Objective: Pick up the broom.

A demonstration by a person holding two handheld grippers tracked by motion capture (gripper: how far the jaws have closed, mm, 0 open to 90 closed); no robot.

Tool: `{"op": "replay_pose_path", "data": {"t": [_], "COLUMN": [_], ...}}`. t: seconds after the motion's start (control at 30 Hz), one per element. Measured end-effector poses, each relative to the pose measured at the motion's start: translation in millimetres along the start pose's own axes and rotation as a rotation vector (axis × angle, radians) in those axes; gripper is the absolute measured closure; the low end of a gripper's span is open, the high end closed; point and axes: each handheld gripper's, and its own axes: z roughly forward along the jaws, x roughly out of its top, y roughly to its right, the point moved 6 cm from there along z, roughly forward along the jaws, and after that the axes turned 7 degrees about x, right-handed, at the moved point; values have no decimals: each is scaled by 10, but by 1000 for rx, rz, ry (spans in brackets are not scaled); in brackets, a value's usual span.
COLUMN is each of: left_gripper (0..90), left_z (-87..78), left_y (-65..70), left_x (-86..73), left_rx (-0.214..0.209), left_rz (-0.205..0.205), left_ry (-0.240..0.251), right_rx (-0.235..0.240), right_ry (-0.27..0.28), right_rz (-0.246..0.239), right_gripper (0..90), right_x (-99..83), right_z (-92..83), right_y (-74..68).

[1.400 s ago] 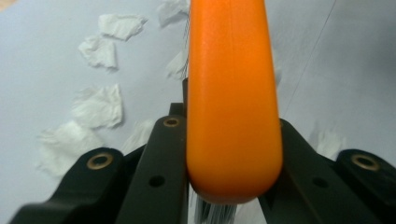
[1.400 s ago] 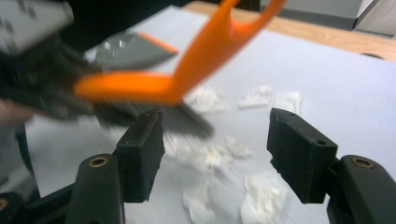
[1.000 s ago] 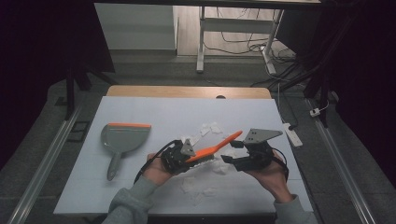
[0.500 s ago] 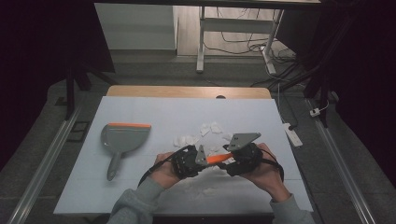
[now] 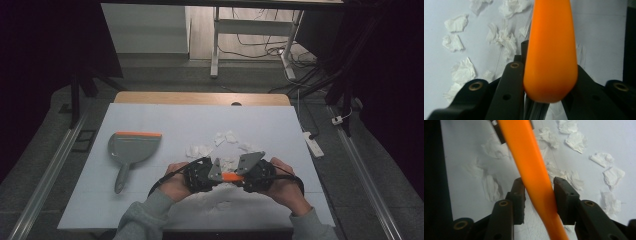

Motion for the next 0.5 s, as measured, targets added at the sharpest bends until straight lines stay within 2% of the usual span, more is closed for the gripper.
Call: {"op": "replay_pose_path", "data": {"t": [0.03,0.07,0.13,0.17,0.2,0.23,0.27,0.37,0.5], "left_gripper": [758,718,599,551,511,450,386,296,256], "left_z": [-11,-43,-86,-86,-107,-139,-139,-214,-334], "left_y": [-15,-70,-114,-114,-129,-159,-159,-226,-347], "left_x": [-1,-7,-14,-14,-17,-32,-32,-96,-273], "left_rx": [15,65,80,80,84,122,122,182,219], "left_rz": [-15,-41,-86,-86,-111,-147,-147,-197,-304], "left_ry": [21,64,96,96,112,124,124,148,178], "right_rx": [1,9,20,23,24,28,22,7,12], "right_ry": [3,7,48,61,73,83,92,97,115], "right_rz": [3,5,18,29,31,40,43,67,96], "right_gripper": [670,686,700,703,704,706,706,707,707], "right_x": [0,-3,3,6,11,15,15,-24,-81], "right_z": [-6,-14,-33,-42,-52,-61,-70,-90,-105], "right_y": [-4,-5,3,3,9,8,17,53,94]}}
